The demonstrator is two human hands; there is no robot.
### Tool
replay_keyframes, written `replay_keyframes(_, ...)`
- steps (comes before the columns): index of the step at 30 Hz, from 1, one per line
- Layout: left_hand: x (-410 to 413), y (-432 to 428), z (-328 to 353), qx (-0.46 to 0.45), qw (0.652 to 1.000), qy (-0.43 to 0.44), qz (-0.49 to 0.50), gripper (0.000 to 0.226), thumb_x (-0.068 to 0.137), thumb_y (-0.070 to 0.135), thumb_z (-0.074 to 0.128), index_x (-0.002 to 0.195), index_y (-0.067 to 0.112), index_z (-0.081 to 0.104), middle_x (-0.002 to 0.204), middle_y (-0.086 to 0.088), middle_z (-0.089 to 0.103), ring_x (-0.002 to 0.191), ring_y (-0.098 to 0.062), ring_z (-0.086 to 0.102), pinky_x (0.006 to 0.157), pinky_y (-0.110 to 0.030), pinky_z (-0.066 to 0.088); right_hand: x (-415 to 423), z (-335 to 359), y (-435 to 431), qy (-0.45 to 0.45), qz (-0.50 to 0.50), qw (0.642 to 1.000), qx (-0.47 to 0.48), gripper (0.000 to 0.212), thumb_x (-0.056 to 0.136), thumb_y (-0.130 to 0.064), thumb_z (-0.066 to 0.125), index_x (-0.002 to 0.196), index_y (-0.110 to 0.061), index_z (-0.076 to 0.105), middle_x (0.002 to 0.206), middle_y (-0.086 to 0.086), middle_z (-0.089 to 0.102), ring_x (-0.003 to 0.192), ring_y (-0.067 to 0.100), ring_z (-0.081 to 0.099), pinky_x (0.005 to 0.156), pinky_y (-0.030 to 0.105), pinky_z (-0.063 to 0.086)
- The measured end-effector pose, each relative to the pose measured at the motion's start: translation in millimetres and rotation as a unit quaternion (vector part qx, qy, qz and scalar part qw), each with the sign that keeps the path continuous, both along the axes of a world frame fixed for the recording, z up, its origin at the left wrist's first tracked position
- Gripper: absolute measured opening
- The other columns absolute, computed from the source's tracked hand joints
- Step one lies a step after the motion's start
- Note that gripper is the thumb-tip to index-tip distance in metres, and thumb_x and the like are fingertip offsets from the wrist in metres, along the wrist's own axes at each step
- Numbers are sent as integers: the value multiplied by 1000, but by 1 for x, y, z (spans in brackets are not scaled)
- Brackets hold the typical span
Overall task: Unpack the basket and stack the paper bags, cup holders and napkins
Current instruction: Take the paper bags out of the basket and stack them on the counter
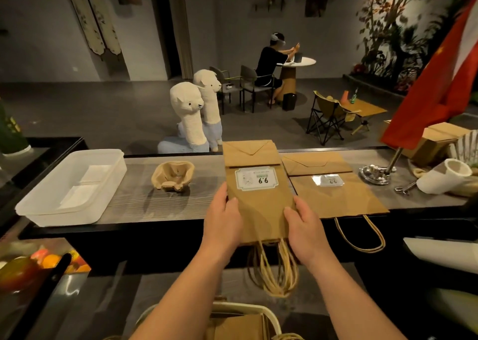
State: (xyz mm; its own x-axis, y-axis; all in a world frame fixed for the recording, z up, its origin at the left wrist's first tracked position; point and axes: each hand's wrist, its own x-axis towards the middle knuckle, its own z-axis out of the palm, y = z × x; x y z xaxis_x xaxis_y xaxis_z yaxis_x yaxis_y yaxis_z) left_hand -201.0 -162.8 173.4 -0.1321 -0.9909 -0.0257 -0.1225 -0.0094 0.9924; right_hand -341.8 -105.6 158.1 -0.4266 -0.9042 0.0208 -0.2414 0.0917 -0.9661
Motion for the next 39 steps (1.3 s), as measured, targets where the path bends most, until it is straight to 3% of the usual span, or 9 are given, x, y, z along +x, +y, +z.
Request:
replay_keyframes(5, -27, -48, 9, 99, 995, 27, 16, 17, 107, 19, 49, 119, 29, 42, 112, 5, 69, 105, -15, 67, 90, -42, 59, -33, 11, -45, 92, -30, 995, 11, 11, 107, -26, 42, 109, -25, 53, 99, -9, 61, 89, 4, 57, 67, 23, 43)
replay_keyframes(11, -47, -84, -10, 115, 992, -37, 37, 24, 104, 26, 55, 127, 19, 51, 116, 1, 65, 105, -20, 64, 96, -47, 57, -50, -15, -85, 150, -43, 984, 82, 28, 105, -32, 42, 124, -18, 57, 103, -4, 64, 87, 11, 58, 69, 32, 45)
replay_keyframes(14, -45, -90, -17, 137, 988, -74, 11, 38, 106, 29, 50, 142, 15, 53, 130, -3, 64, 108, -20, 63, 92, -39, 57, -51, -28, -91, 190, -39, 973, 129, 24, 104, -32, 43, 114, -19, 60, 100, -1, 67, 81, 12, 59, 68, 33, 47)
replay_keyframes(20, -38, -75, -29, 152, 987, -51, 4, 32, 105, 13, 52, 135, 21, 55, 96, 13, 61, 88, -4, 59, 64, -19, 46, -48, -37, -97, 265, -32, 945, 188, 28, 96, -35, 48, 98, -14, 67, 90, 5, 69, 75, 20, 63, 62, 33, 54)
replay_keyframes(24, -31, -72, -28, 195, 980, -9, 26, 45, 102, 19, 57, 147, 15, 49, 134, -4, 62, 116, -18, 58, 103, -35, 47, -45, -33, -95, 265, -60, 943, 192, 28, 95, -37, 52, 95, -15, 69, 88, 1, 69, 69, 14, 61, 48, 26, 39)
replay_keyframes(26, -28, -76, -31, 213, 977, 16, 22, 40, 97, 23, 60, 137, 17, 60, 130, -6, 69, 117, -23, 64, 108, -46, 48, -42, -28, -93, 260, -62, 945, 189, 27, 95, -38, 52, 93, -15, 67, 87, 1, 69, 68, 13, 60, 48, 26, 36)
replay_keyframes(29, -26, -81, -38, 215, 975, 49, 8, 25, 97, 22, 57, 116, 15, 71, 110, -4, 78, 108, -23, 71, 103, -48, 53, -37, -20, -86, 211, -50, 961, 172, 24, 94, -34, 56, 81, -15, 62, 73, -2, 63, 63, 14, 57, 50, 27, 36)
replay_keyframes(33, -28, -73, -38, 218, 974, 62, -16, 36, 93, 29, 57, 126, 19, 67, 121, -3, 74, 118, -24, 66, 108, -48, 48, -33, -8, -74, 142, -26, 975, 169, 21, 94, -29, 58, 87, -12, 69, 68, -4, 58, 62, 14, 53, 55, 28, 41)
replay_keyframes(39, -18, -43, -40, 178, 981, 81, -12, 40, 104, 28, 51, 143, 22, 55, 132, 6, 66, 124, -13, 59, 111, -39, 44, -25, 10, -47, 76, -39, 984, 156, 41, 99, -28, 58, 135, -8, 57, 123, 4, 66, 109, 22, 63, 94, 43, 52)
